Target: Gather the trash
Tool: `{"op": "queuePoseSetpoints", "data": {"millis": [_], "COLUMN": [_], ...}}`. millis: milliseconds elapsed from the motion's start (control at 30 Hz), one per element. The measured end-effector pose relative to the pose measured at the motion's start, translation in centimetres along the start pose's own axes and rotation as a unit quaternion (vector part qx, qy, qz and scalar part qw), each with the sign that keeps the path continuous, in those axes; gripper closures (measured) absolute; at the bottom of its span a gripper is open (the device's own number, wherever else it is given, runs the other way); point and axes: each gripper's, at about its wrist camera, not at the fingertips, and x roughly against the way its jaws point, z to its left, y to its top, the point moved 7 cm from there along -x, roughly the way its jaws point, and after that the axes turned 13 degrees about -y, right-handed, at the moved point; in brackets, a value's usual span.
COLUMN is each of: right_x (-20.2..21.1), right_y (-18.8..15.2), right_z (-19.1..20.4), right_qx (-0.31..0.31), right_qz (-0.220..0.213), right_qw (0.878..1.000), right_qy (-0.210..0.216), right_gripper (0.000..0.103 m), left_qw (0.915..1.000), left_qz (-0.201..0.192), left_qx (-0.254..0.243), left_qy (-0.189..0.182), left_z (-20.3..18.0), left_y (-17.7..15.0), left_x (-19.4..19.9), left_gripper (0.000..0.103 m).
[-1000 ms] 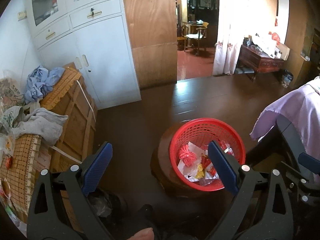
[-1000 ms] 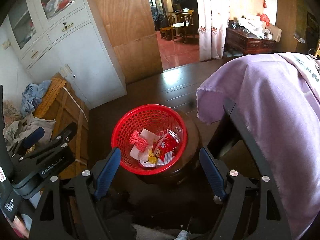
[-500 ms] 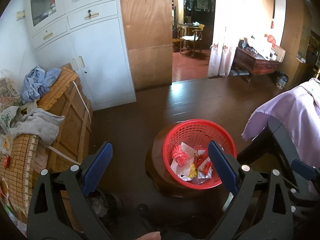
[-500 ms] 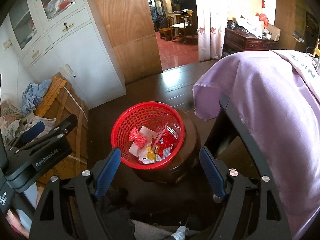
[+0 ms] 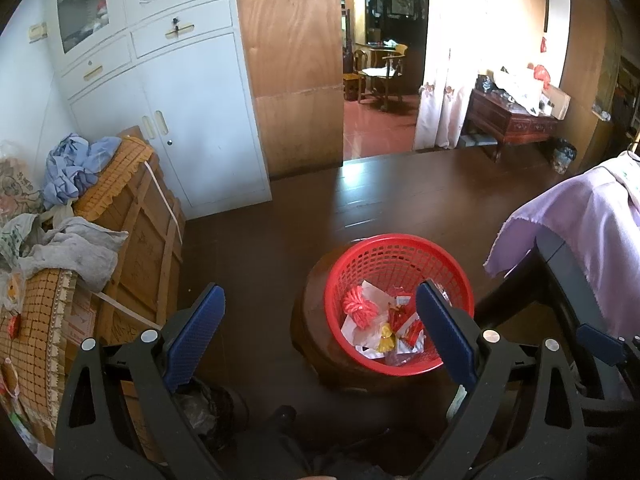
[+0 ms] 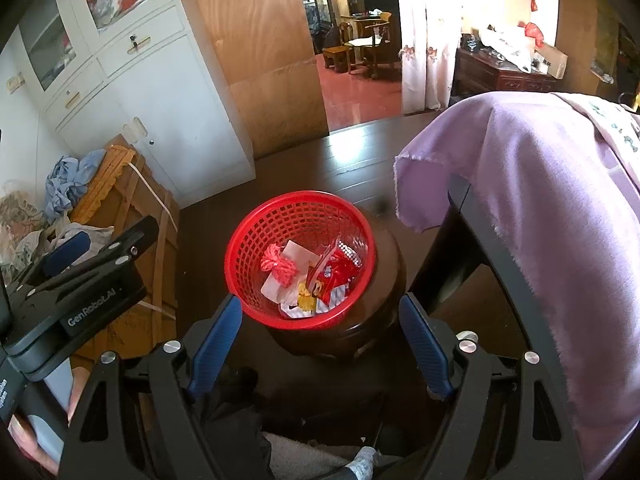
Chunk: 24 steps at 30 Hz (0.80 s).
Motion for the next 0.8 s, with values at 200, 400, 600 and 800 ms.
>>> {"op": "queuePoseSetpoints", "data": {"millis": [200,400,600,800], "right_x": [-0.08,-0.09,-0.09,-0.09], "right_y": [-0.05,-0.04,-0.07,-0.05], "right_z": [-0.01,-0.01,-0.03,-0.02], "right_qx": [-0.001,0.000,0.000,0.000], "right_qz": [0.002,0.002,0.003,0.003], "right_qw": [1.000,1.000,1.000,1.000], "right_qy": [0.002,0.002,0.002,0.002], "right_gripper": [0.023,0.023,0.023,0.023], "left_qw": [1.0000,0.9999,0.9999,0.9999], "left_qz": [0.004,0.004,0.006,0.006], "left_qx": [-0.005,-0.013,-0.011,-0.011], "left_qy": [-0.004,-0.004,-0.006,-0.006], "left_z": [0.00,-0.11,-0.20,-0.20], "left_y": [-0.05,-0.06,-0.16,-0.14], "left_x": [-0.25,-0.29,-0.28,-0.29], "left_gripper": [0.010,0.010,0.010,0.010]}}
